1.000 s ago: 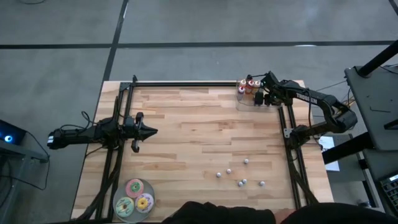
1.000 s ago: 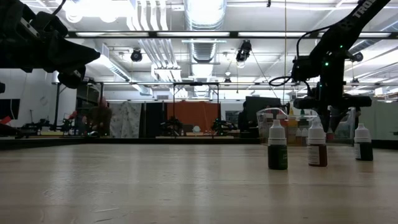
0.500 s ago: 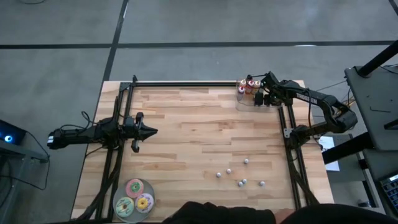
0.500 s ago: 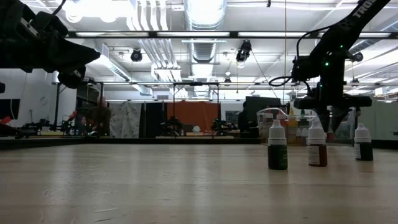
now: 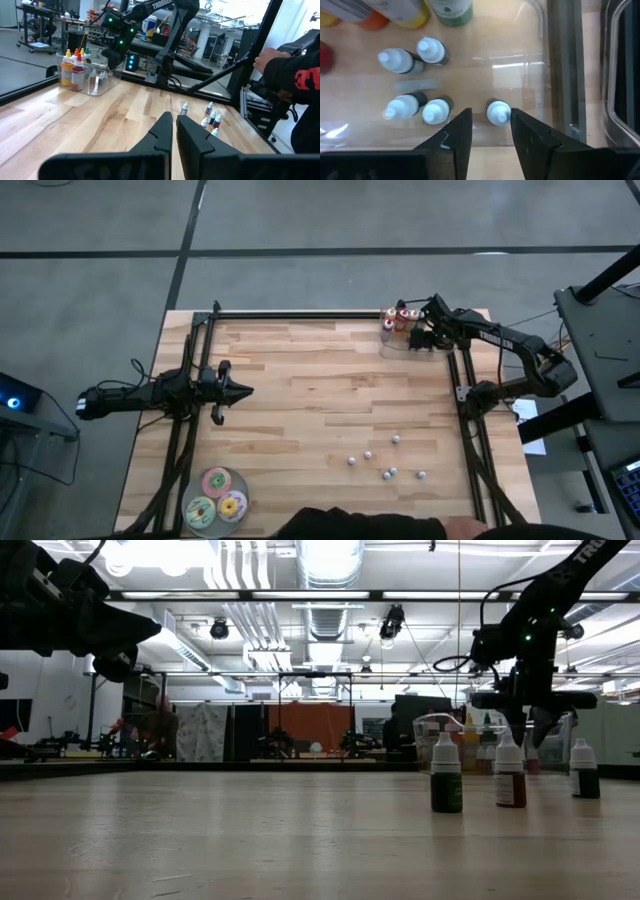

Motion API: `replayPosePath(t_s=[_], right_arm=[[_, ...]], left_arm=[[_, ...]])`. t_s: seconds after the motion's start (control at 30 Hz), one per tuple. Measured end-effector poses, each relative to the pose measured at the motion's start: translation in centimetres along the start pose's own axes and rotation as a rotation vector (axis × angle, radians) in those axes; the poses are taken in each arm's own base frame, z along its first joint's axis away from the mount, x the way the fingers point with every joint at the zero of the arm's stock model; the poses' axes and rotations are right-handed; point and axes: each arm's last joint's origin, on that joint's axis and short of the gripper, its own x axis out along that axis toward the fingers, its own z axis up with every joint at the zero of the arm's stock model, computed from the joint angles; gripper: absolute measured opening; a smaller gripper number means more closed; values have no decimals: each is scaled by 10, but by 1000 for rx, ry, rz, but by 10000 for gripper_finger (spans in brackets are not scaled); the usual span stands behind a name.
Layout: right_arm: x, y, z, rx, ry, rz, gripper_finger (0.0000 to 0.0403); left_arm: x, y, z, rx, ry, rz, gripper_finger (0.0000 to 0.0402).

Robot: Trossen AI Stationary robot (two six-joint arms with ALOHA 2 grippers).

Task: Pick & Place food coloring
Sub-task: Put the top small orange food coloring bottle into the bin

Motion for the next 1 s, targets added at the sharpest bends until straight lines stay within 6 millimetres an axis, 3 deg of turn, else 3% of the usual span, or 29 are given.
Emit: replayPosePath(t_s=[0.37, 0.73, 1.0], right_arm=[[-29, -7, -2, 2, -107, 83, 122], [-77, -15, -18, -116, -296, 244, 114], [-94, -14, -30, -187, -321, 388, 128]], left_arm=[[0, 0, 0, 0, 0, 0, 0], [0, 0, 0, 0, 0, 0, 0], [0, 0, 0, 0, 0, 0, 0]])
